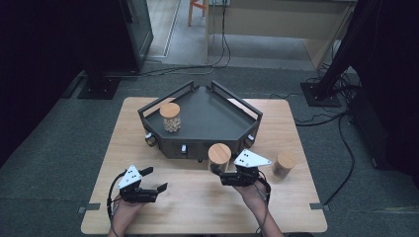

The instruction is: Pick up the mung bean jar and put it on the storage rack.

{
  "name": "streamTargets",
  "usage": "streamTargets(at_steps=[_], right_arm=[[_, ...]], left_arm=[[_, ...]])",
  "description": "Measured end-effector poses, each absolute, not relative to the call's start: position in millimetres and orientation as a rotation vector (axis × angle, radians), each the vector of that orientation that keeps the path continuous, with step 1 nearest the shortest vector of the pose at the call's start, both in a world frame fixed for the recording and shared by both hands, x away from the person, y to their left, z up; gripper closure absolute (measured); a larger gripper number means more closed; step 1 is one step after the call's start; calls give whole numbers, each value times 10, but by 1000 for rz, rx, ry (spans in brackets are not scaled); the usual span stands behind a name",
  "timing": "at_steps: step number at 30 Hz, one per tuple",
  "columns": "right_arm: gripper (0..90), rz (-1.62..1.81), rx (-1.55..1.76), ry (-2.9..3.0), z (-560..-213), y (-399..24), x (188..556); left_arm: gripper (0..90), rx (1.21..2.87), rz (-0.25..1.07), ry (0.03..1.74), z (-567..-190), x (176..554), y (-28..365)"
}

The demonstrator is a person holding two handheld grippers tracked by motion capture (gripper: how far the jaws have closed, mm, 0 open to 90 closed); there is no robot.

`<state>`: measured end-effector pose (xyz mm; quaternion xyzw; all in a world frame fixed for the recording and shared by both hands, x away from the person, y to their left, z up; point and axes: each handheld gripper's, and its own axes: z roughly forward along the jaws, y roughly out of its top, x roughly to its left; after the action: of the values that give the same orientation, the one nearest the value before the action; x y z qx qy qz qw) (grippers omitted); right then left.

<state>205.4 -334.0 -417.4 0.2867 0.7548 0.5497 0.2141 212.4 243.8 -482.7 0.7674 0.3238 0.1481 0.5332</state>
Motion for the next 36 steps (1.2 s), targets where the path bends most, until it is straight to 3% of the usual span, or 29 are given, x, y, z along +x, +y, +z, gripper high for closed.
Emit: streamTargets(at_steps=[36], right_arm=[[256,1540,797,2086,-4005,-3236,2282]], left_arm=[[116,1829,351,773,-4826,2126,2441]])
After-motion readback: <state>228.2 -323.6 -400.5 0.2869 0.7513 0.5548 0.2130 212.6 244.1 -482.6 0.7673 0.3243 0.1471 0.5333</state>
